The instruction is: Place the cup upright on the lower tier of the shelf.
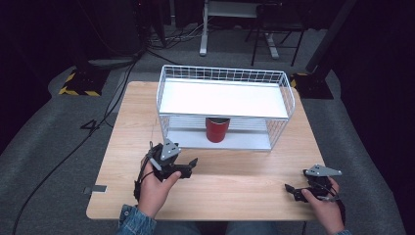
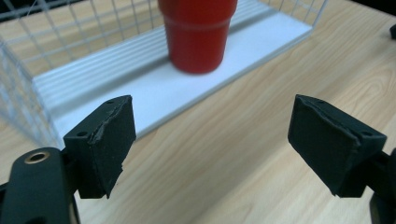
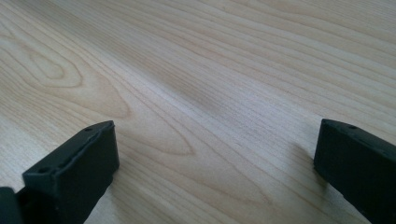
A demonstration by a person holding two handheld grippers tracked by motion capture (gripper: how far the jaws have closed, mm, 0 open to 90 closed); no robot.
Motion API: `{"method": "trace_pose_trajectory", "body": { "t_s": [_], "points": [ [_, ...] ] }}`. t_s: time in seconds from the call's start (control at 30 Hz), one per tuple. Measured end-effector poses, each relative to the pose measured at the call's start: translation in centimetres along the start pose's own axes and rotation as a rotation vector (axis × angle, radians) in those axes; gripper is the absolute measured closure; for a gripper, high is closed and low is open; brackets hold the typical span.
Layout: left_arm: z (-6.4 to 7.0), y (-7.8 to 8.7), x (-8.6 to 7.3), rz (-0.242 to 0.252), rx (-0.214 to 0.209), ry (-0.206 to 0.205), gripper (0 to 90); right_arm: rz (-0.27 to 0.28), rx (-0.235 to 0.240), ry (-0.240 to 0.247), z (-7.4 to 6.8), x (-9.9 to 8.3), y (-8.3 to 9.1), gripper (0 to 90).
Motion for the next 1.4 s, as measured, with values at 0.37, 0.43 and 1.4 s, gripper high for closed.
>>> {"method": "trace_pose_trajectory", "body": {
  "t_s": [0.37, 0.43, 1.4],
  "points": [
    [-1.3, 2.7, -3.0, -0.041, 0.008, -0.055, 16.3, 0.000, 0.000, 0.000, 0.0, 0.0, 0.0, 0.1],
    [-1.3, 3.0, -3.6, -0.044, -0.002, -0.056, 16.3, 0.000, -0.001, 0.000, 0.0, 0.0, 0.0, 0.1],
    [-2.5, 1.4, -11.2, -0.253, 0.028, -0.035, 15.9, 0.000, -0.001, 0.000, 0.0, 0.0, 0.0, 0.2]
  ]
}}
Point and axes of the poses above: each handheld gripper's, and its own axes: y roughly backward along the jaws, x roughly out of its top, z roughly to its right, the point moved 5 cm from there along -y, roughly forward along the jaws, and after that the axes turned 9 degrees about x, right-handed, at the moved point
